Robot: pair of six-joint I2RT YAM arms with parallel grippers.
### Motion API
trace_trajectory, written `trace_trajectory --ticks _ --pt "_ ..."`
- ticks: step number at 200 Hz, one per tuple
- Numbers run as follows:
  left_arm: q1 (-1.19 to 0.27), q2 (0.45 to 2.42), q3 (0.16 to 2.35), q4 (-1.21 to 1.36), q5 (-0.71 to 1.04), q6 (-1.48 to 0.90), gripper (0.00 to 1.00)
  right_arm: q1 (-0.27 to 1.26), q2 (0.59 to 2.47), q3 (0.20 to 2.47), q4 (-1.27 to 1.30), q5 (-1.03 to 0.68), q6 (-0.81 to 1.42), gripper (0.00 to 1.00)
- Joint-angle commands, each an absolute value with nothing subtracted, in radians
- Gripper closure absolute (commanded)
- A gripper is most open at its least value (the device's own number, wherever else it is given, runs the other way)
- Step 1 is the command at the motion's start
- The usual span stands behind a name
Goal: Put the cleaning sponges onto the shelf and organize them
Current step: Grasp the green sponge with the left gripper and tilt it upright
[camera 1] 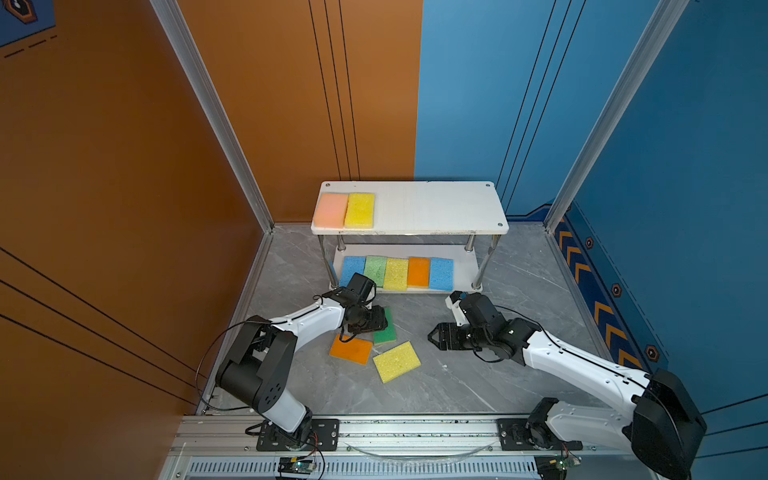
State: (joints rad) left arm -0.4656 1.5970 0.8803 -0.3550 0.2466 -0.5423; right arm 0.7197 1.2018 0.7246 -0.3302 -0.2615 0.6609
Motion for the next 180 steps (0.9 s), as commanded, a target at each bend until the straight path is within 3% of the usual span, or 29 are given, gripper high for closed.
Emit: trace_trajectory --ticks 1,48,83,126,180 --pt "-0.461 1.618 0.890 -0.337 0.268 -0.526 0.44 0.715 1.190 0.727 -0.350 -0.264 0.677 0.24" --pt "-0.461 1.640 0.884 -0.317 0.285 -0.529 0.56 0.718 1.186 0.731 -0.354 -0.258 0.687 0.20" --pt "-0.460 1.639 0.875 -0.313 0.291 -0.529 0.76 0.721 1.186 0.732 -0.355 -0.253 0.689 0.20" --pt "-0.453 1.614 0.871 -0.313 0.299 -0.531 0.92 0.725 1.191 0.739 -0.354 -0.249 0.690 0.20" --pt "-0.445 1.536 0.861 -0.314 0.348 -0.543 0.98 0.732 1.208 0.766 -0.355 -0.255 0.691 0.19"
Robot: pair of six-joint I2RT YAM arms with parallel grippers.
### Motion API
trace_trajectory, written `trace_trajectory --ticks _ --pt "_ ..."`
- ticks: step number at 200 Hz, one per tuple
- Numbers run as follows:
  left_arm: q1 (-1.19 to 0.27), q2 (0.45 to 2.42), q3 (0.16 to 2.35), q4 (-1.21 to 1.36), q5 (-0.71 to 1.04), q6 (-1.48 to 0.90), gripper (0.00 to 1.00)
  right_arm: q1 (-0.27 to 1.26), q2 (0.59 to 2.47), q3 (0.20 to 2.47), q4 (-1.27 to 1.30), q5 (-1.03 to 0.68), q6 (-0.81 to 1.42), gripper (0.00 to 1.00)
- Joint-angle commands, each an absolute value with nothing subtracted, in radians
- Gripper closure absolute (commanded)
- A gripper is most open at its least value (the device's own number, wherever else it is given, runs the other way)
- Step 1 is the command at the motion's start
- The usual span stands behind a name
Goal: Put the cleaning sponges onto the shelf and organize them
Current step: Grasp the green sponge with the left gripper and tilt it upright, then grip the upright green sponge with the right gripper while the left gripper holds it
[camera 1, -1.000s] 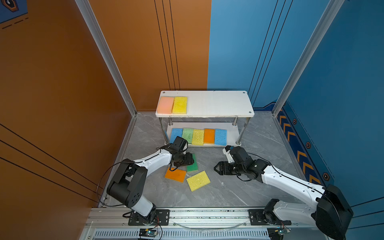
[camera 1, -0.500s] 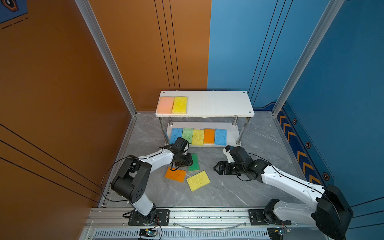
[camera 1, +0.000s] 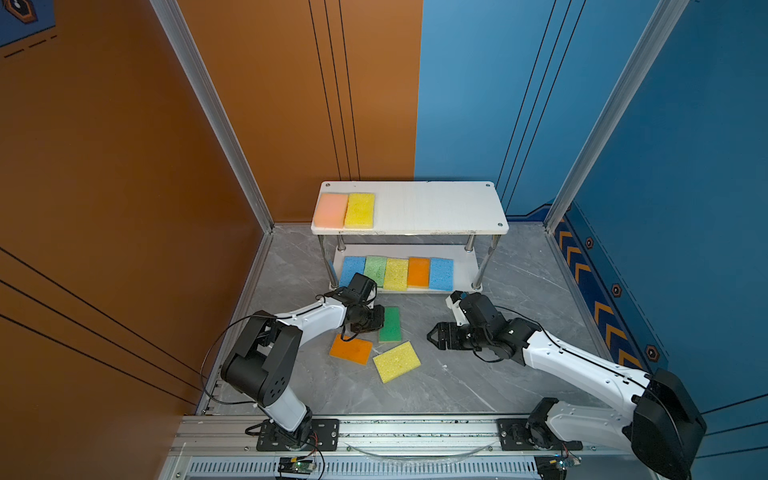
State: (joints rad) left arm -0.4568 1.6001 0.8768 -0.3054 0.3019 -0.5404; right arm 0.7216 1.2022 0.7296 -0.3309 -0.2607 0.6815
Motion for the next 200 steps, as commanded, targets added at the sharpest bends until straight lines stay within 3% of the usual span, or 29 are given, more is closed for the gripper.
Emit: trace_trajectory --ticks 1,111,200 --pt "-0.445 1.533 0.861 -0.313 0.349 -0.543 0.98 0.733 1.208 0.766 -0.354 -0.255 0.692 0.19" --pt "-0.475 1.255 0.780 -0.301 0.426 -0.648 0.98 0.770 1.242 0.825 -0.224 -0.362 0.770 0.22" --pt "-0.511 1.159 0.757 -0.263 0.449 -0.716 0.98 0.831 1.301 0.869 -0.170 -0.373 0.782 0.36"
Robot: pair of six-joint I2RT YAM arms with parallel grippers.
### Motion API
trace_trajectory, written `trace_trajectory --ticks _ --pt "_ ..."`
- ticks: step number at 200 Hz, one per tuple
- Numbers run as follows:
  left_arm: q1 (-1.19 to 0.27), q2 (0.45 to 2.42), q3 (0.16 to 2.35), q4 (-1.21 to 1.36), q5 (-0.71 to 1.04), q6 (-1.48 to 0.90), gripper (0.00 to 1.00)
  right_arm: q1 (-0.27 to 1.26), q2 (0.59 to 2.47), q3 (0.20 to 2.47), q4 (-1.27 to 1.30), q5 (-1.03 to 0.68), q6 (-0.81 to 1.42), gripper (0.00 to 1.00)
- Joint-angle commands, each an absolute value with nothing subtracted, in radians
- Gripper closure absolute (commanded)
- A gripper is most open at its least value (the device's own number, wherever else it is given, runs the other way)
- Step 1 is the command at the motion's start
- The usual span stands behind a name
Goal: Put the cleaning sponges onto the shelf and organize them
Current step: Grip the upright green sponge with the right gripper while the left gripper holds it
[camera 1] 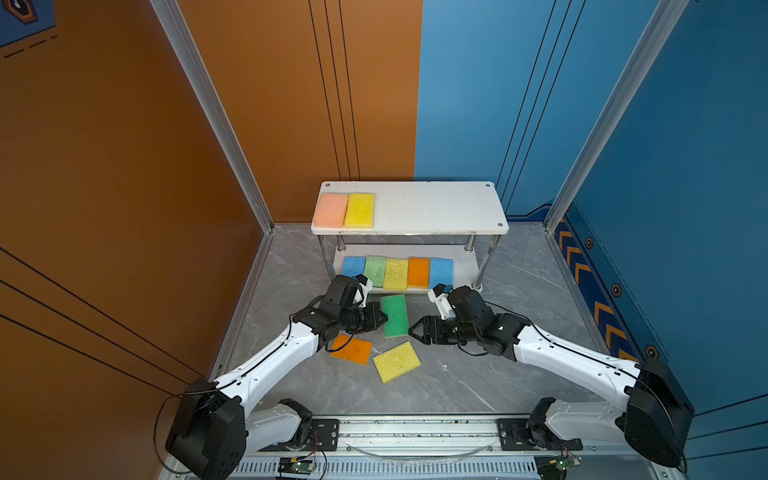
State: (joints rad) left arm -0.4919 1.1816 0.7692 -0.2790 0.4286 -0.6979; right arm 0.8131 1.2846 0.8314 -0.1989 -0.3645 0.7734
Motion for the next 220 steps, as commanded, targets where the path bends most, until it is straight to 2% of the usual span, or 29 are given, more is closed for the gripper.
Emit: trace_trajectory --ticks 1,38,98,164,220 --pt "-0.512 1.160 0.757 -0.263 0.447 -0.716 0.98 0.832 1.301 0.870 -0.169 -0.373 0.782 0.36" --pt "-0.539 1.160 0.758 -0.260 0.432 -0.723 0.98 0.858 1.336 0.900 -0.164 -0.368 0.780 0.48" --pt "-0.551 1.155 0.760 -0.261 0.422 -0.724 0.98 0.881 1.358 0.922 -0.188 -0.337 0.771 0.62" --pt "-0.554 1.152 0.761 -0.261 0.419 -0.727 0.98 0.883 1.357 0.923 -0.201 -0.319 0.773 0.86" --pt "-0.554 1.148 0.761 -0.262 0.418 -0.728 0.98 0.885 1.354 0.922 -0.203 -0.315 0.772 0.96"
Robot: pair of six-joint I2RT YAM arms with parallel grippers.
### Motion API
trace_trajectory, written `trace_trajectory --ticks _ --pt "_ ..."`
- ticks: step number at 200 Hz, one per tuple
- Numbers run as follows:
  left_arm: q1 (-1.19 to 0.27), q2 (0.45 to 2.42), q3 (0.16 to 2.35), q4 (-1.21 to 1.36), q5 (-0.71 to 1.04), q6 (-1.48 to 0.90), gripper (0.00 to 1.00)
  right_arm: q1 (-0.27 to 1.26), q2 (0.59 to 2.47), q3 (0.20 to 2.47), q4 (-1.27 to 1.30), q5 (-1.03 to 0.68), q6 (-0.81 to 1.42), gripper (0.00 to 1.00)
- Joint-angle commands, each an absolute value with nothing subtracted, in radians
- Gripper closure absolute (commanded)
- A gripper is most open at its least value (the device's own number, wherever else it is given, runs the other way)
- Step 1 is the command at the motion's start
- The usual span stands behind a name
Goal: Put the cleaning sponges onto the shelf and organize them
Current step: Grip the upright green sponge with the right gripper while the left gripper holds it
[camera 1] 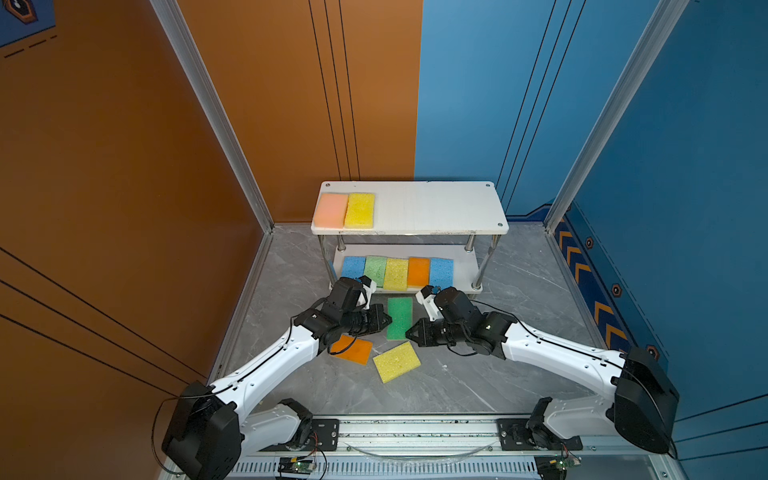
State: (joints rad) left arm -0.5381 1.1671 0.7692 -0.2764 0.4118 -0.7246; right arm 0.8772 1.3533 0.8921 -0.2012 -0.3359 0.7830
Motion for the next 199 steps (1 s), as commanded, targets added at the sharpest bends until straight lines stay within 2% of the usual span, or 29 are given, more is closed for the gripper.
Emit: trace_trajectory --ticks 1,38,75,124,169,199 --pt "-0.554 1.147 0.761 -0.262 0.417 -0.728 0.98 0.885 1.354 0.922 -0.204 -0.315 0.772 0.96" --pt "-0.554 1.145 0.762 -0.262 0.414 -0.729 0.96 0.885 1.353 0.920 -0.205 -0.313 0.772 0.99" --pt "-0.536 1.117 0.766 -0.273 0.421 -0.729 0.78 0.885 1.346 0.920 -0.218 -0.302 0.767 0.99" --pt "-0.431 0.986 0.778 -0.375 0.438 -0.699 0.56 0.880 1.296 0.923 -0.273 -0.271 0.745 0.99" --pt "-0.285 0.865 0.777 -0.485 0.499 -0.663 0.49 0.878 1.218 0.954 -0.344 -0.253 0.734 1.00" --pt "-0.189 0.801 0.773 -0.555 0.545 -0.631 0.47 0.888 1.154 1.007 -0.416 -0.235 0.703 1.00"
